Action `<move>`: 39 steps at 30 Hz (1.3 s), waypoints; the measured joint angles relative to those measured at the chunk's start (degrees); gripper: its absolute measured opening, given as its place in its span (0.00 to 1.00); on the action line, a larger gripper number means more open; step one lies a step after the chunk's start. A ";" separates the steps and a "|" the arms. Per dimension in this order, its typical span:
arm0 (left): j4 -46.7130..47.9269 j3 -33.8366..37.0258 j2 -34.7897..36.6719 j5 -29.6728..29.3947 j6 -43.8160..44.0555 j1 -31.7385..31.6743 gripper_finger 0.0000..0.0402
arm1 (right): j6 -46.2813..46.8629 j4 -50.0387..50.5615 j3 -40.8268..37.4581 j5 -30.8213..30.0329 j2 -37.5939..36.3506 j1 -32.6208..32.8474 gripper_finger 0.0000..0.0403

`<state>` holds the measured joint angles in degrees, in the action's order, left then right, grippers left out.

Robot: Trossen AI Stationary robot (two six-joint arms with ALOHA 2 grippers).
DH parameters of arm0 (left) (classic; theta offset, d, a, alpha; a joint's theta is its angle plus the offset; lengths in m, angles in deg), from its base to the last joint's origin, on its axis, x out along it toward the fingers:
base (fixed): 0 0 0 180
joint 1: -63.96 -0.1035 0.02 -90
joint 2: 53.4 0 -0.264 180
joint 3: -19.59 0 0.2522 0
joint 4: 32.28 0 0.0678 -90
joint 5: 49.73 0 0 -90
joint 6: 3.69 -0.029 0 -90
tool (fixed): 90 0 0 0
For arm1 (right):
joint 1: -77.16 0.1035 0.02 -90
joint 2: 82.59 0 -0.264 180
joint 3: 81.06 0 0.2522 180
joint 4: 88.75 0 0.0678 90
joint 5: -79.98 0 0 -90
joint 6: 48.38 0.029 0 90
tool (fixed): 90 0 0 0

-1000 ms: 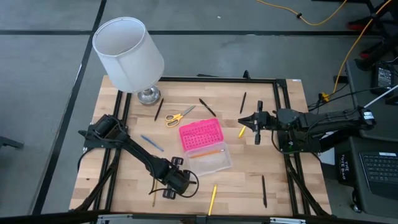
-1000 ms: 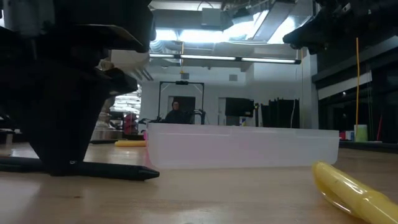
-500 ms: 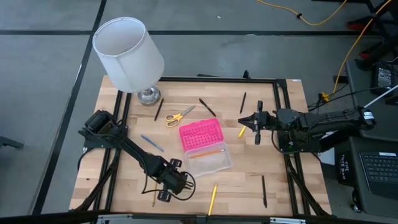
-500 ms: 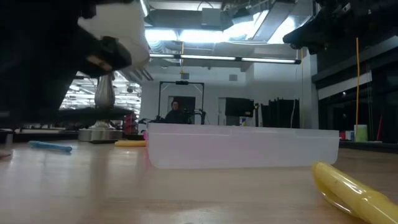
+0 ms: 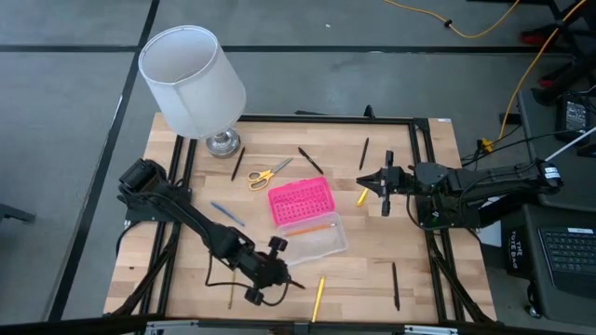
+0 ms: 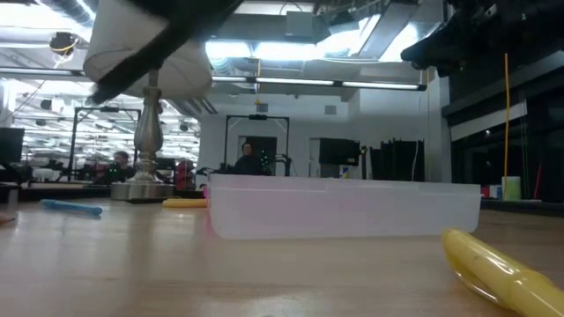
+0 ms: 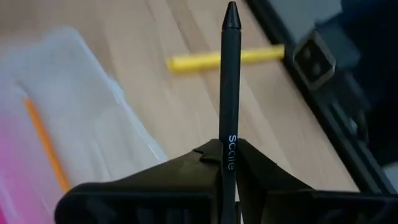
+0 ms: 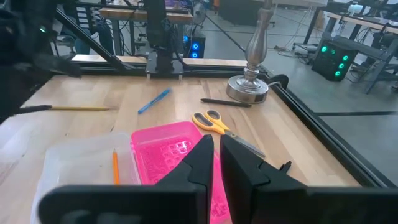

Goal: Pick & place school supplies into a supply box
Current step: Put the black pen into the pink supply box

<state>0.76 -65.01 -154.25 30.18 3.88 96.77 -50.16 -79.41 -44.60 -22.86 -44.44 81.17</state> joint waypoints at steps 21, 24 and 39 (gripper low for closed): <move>-10.52 -0.05 3.54 -11.09 -2.29 -7.92 0.03 | 0.20 0.04 0.02 0.18 0.00 -0.01 0.09; -12.04 -0.05 3.54 -10.85 1.03 -9.34 0.03 | 0.20 0.06 0.02 0.93 0.00 -0.01 0.09; -8.16 0.14 3.32 -11.19 10.95 -11.49 0.04 | 0.05 0.04 0.02 0.92 0.00 -0.02 0.09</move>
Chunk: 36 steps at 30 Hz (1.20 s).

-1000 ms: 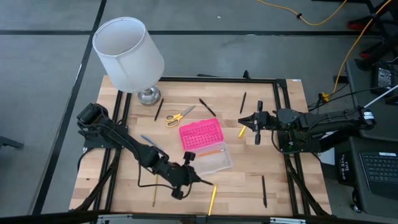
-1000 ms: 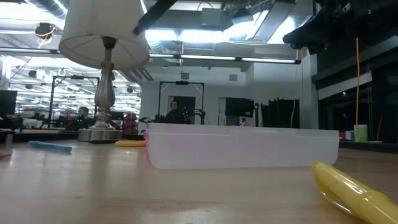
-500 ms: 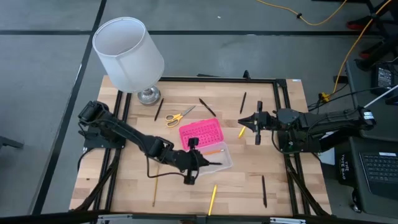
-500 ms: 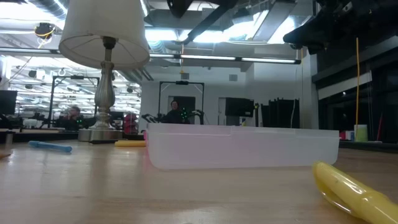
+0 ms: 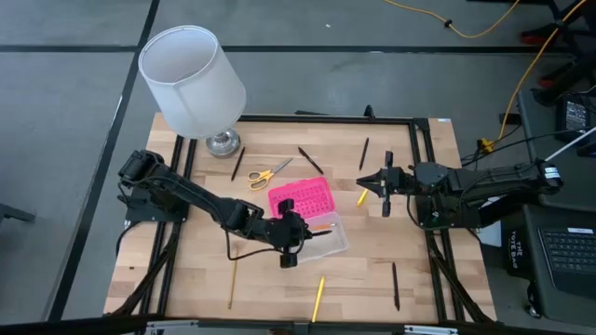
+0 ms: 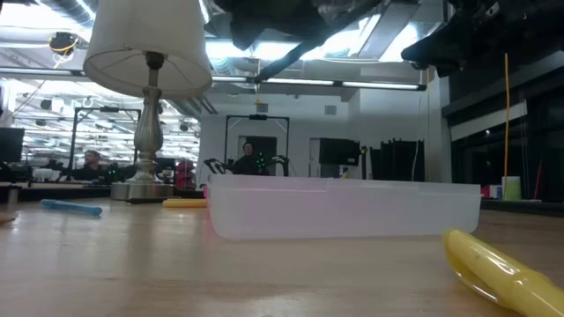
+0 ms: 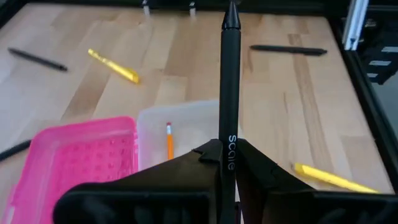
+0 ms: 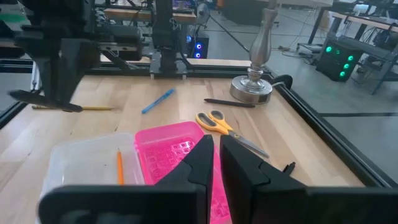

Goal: Pick & place school supplies into a supply box
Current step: Put the black pen into the pink supply box

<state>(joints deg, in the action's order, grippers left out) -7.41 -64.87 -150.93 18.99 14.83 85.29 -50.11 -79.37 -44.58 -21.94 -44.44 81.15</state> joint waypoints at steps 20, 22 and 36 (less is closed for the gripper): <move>2.27 0.04 -8.70 -2.92 4.30 -1.86 0.04 | -0.08 0.00 0.00 -0.02 0.00 -0.02 0.09; 2.28 0.04 -8.98 -1.72 4.93 -2.67 0.04 | -0.08 -0.01 0.00 -0.02 0.00 -0.02 0.09; 2.38 0.04 -9.22 1.58 4.86 -4.28 0.11 | 1.48 0.00 0.00 -0.02 0.00 -0.02 0.09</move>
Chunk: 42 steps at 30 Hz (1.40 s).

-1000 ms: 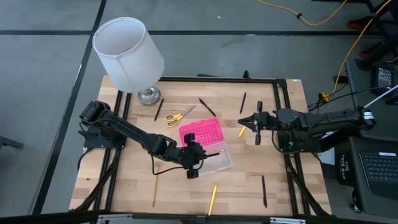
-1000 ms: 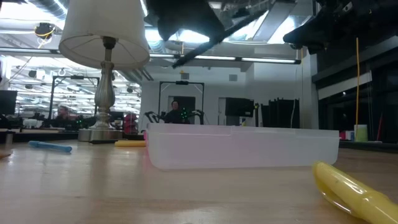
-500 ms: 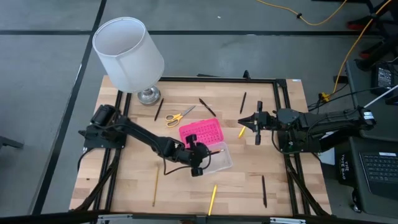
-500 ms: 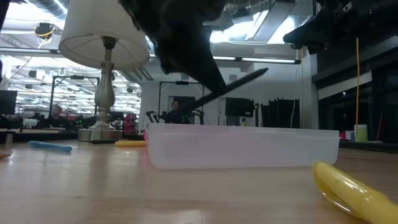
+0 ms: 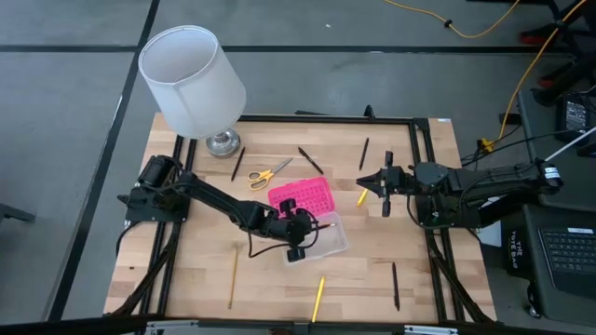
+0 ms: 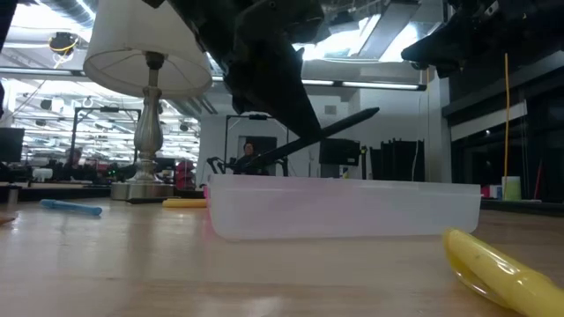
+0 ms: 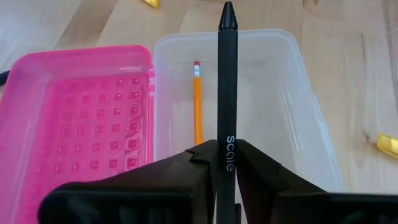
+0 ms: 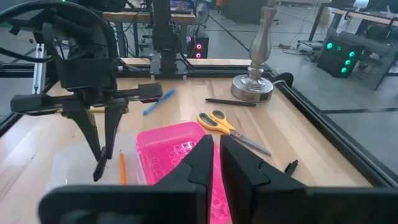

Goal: Pick & place school supplies into a supply box
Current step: Put the black pen into the pink supply box

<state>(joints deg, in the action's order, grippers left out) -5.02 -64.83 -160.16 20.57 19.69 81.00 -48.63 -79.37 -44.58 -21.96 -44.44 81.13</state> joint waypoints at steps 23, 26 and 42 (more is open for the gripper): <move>0.11 0.00 -3.46 3.07 1.42 -0.20 0.08 | 0.07 0.00 0.00 0.00 0.00 0.00 0.09; 0.20 0.01 -4.64 2.95 1.31 -0.59 0.09 | 0.00 0.02 0.00 0.02 0.00 0.00 0.09; 0.02 0.07 -5.20 2.84 1.38 -1.03 0.12 | 0.00 0.00 0.00 0.02 -0.02 0.01 0.09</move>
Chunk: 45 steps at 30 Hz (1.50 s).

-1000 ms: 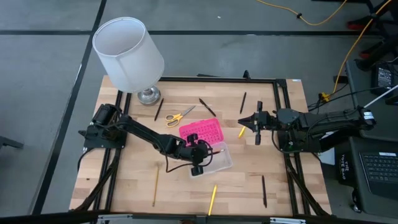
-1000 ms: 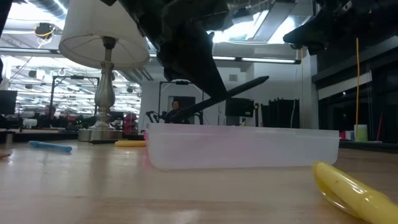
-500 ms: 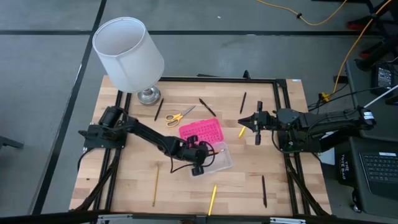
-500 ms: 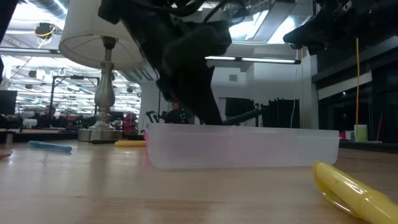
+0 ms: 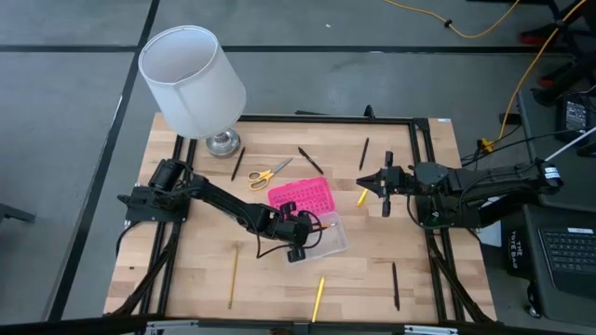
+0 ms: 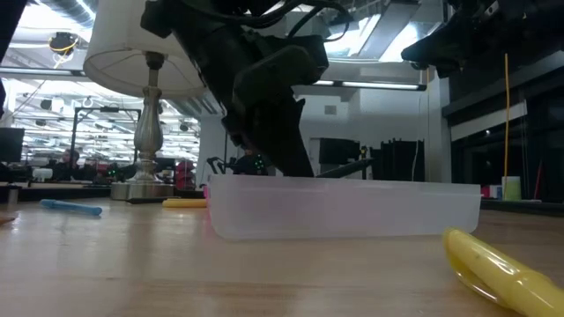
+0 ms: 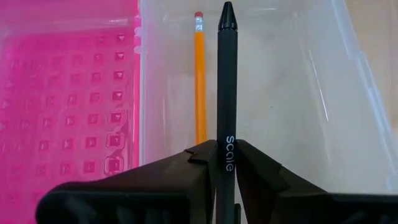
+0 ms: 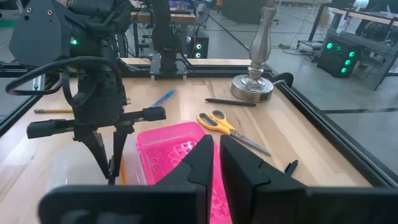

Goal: Pick & place school supplies into a supply box
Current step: Put the black pen into the pink supply box, then put the yellow pen into the pink supply box

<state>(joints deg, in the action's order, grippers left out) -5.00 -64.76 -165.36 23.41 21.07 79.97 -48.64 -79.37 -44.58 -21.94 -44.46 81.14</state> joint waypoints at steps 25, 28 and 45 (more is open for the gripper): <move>0.74 -0.24 7.63 4.42 -10.85 0.13 0.12 | -0.02 0.02 0.00 0.01 0.00 -0.01 0.09; 4.01 -0.17 12.23 3.08 -17.22 0.77 0.11 | 0.04 0.02 0.00 0.01 0.00 0.01 0.09; -29.96 40.01 39.58 -6.55 -21.26 3.63 0.00 | -0.02 0.20 0.00 -0.01 -0.02 0.00 0.09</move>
<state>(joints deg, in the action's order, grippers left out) -34.96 -24.75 -125.77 16.86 -0.19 83.61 -48.65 -79.17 -44.58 -21.96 -44.48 81.14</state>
